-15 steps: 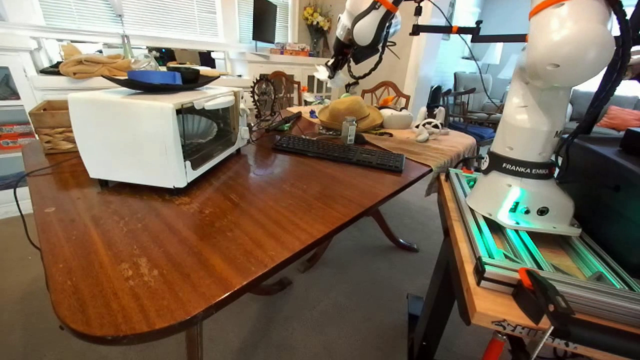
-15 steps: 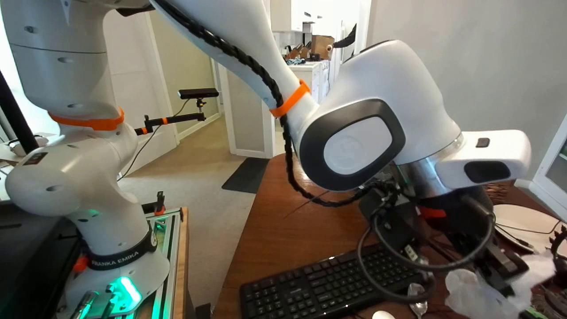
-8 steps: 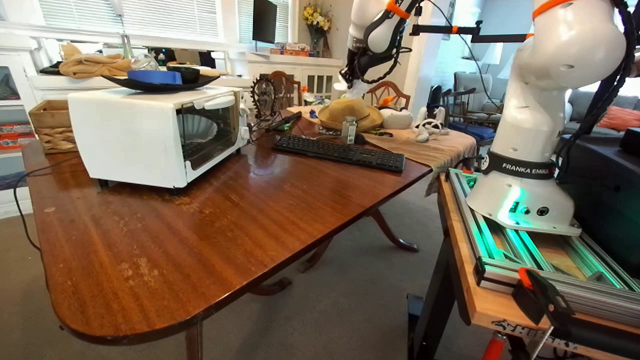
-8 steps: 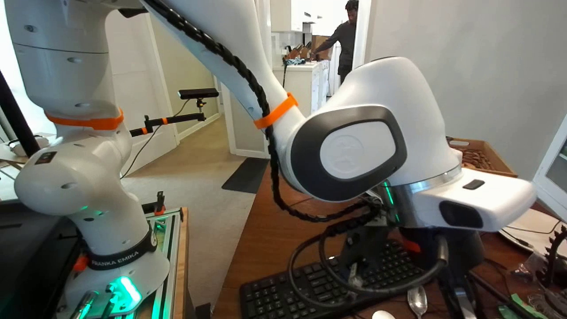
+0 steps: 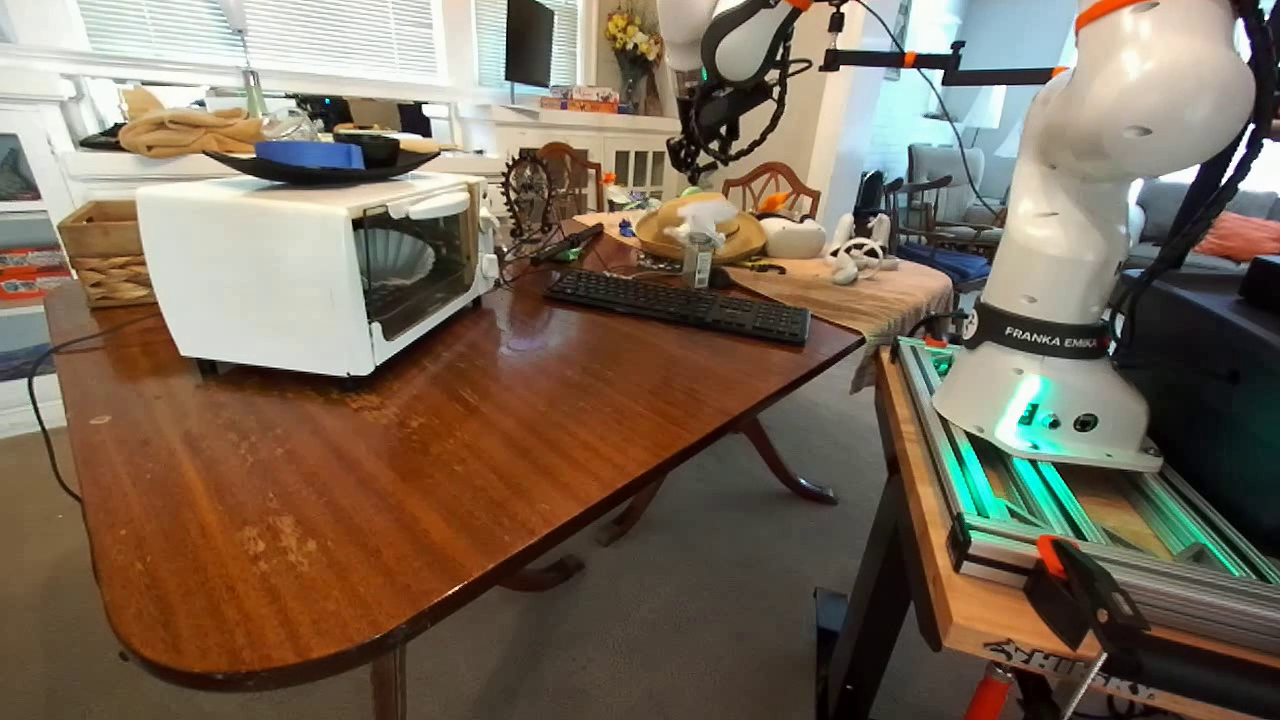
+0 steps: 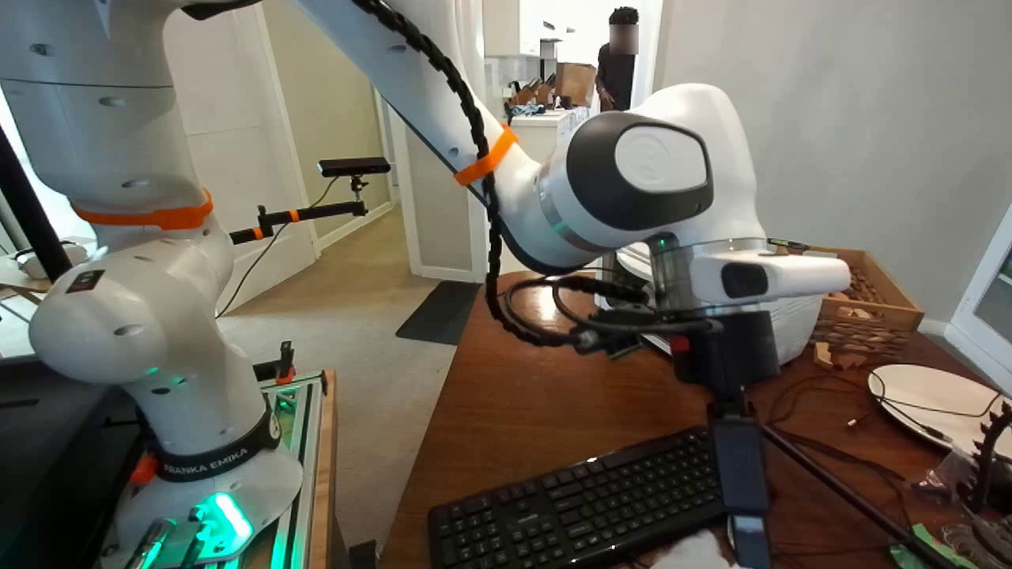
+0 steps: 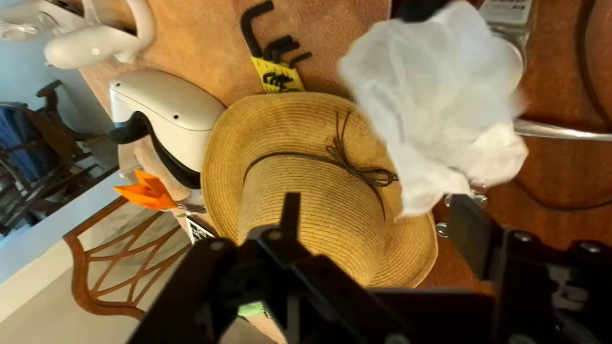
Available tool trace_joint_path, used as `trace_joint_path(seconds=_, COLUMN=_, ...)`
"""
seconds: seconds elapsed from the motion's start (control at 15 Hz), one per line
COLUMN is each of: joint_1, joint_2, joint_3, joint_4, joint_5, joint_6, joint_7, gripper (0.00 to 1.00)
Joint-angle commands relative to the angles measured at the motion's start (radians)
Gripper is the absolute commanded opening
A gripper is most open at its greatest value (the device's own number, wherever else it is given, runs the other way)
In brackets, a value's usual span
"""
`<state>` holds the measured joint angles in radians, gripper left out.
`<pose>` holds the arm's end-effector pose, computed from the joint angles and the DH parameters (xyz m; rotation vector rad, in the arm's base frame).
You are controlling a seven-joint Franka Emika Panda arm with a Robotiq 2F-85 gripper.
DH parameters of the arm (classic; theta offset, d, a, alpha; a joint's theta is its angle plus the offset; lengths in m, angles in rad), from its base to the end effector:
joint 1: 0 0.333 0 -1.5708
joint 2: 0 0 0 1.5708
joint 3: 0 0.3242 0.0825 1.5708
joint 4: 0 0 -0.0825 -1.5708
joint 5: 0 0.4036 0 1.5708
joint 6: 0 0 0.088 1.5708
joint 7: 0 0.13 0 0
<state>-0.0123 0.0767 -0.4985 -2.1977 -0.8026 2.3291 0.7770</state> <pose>0.4857 -0.2990 0.3408 2.3531 -0.9029 0.1740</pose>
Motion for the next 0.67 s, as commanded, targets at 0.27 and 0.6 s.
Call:
trace_joint_path(seconds=0.27, joint_1=-0.105, joint_2=-0.078, joint_3=0.203, joint_4=-0.029, joint_5=-0.104, joint_6=-0.169, joint_7=0.085, gripper=1.00)
trace_joint_path(seconds=0.6, joint_1=-0.095, joint_2=-0.138, joint_3=0.293, joint_4=-0.095, joint_5=-0.081, joint_6=-0.008, joint_7=-0.031, gripper=1.00)
